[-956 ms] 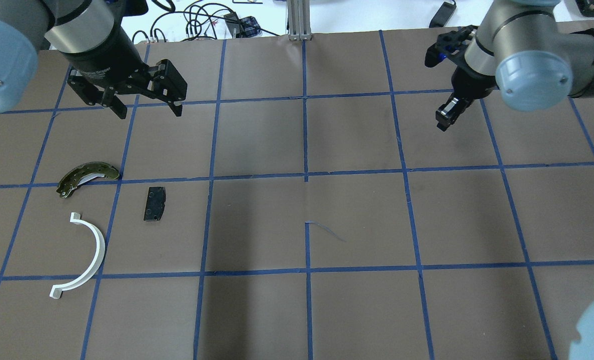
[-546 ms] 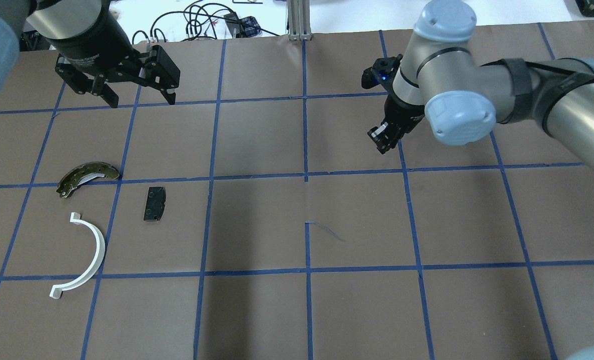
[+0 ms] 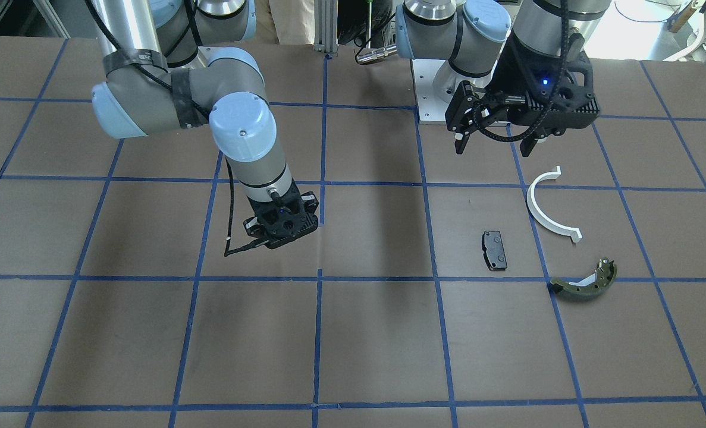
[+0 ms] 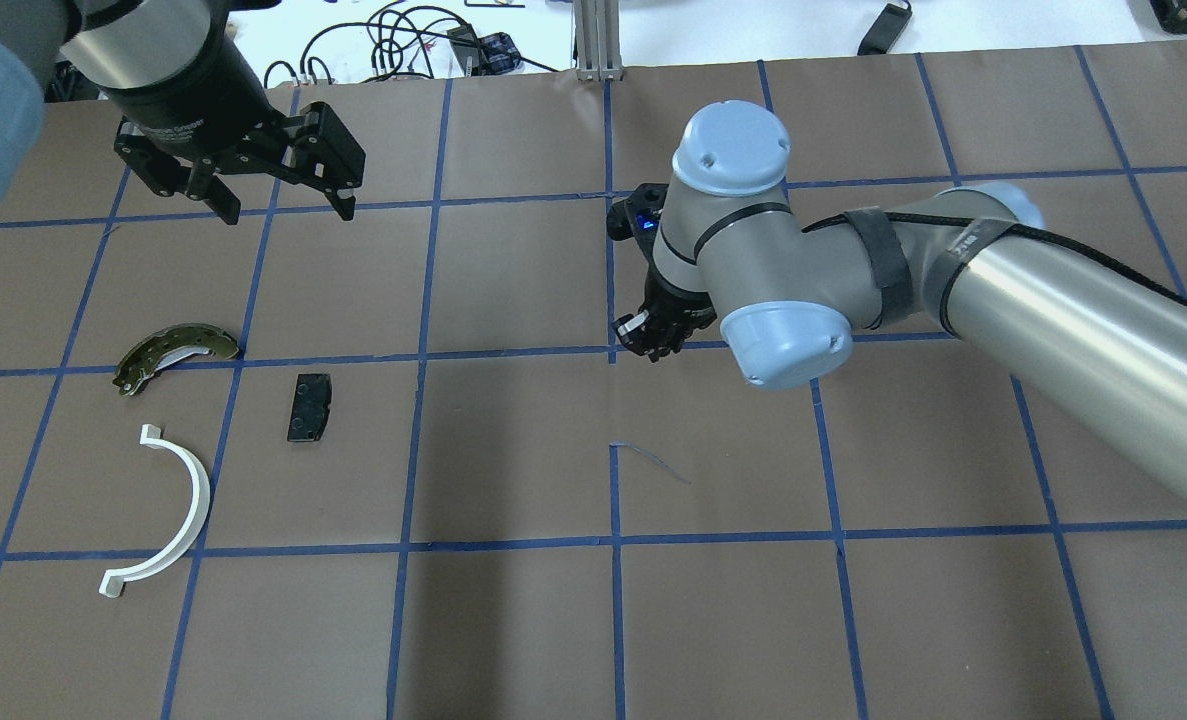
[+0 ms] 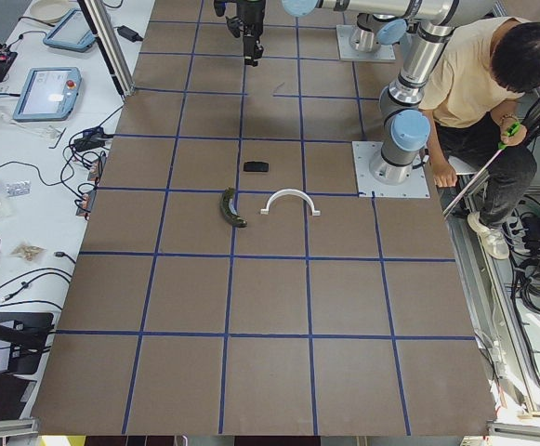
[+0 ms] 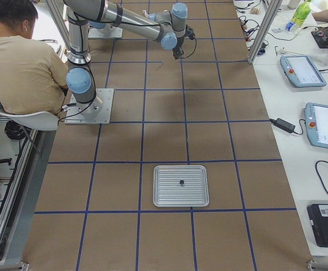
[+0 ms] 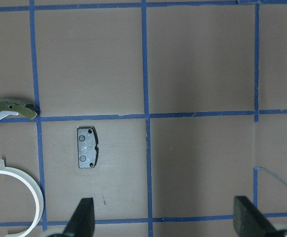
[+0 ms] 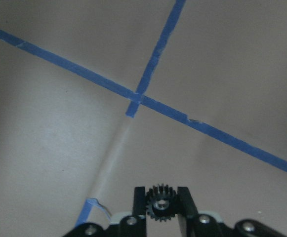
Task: Place bearing gear from tray to pile
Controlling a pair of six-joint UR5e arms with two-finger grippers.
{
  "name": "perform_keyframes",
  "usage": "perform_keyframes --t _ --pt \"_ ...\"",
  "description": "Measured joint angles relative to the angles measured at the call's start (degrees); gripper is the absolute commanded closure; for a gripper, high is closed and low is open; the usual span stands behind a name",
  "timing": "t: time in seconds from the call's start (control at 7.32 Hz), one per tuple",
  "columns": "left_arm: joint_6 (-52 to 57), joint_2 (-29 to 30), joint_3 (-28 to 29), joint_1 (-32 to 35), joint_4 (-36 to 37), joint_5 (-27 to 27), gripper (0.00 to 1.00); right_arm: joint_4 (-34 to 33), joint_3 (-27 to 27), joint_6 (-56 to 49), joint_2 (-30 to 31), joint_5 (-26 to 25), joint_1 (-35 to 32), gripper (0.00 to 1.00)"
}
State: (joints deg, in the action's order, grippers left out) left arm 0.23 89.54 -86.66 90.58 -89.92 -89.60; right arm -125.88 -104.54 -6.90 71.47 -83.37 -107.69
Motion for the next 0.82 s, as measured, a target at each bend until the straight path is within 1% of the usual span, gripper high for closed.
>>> perform_keyframes --t 0.14,0.27,0.41,0.55,0.82 --pt "-0.1 -0.2 -0.2 0.0 -0.4 0.0 0.00 -3.5 0.0 3.7 -2.2 0.0 -3.0 1.00" --pt "0.2 -0.2 -0.4 0.0 -0.6 0.3 0.00 -7.2 0.1 6.9 -4.5 0.0 -5.3 0.85" --pt "0.5 -0.1 -0.5 0.0 -0.6 0.6 0.00 -10.0 0.2 9.2 -6.1 0.0 -6.8 0.51" --pt "1.6 0.0 -0.6 0.0 -0.6 0.8 0.00 -11.2 0.2 10.3 -7.2 0.1 -7.7 0.01" --pt "5.6 0.2 -0.7 0.0 -0.1 0.6 0.00 -11.8 0.1 10.6 -7.7 0.0 -8.2 0.00"
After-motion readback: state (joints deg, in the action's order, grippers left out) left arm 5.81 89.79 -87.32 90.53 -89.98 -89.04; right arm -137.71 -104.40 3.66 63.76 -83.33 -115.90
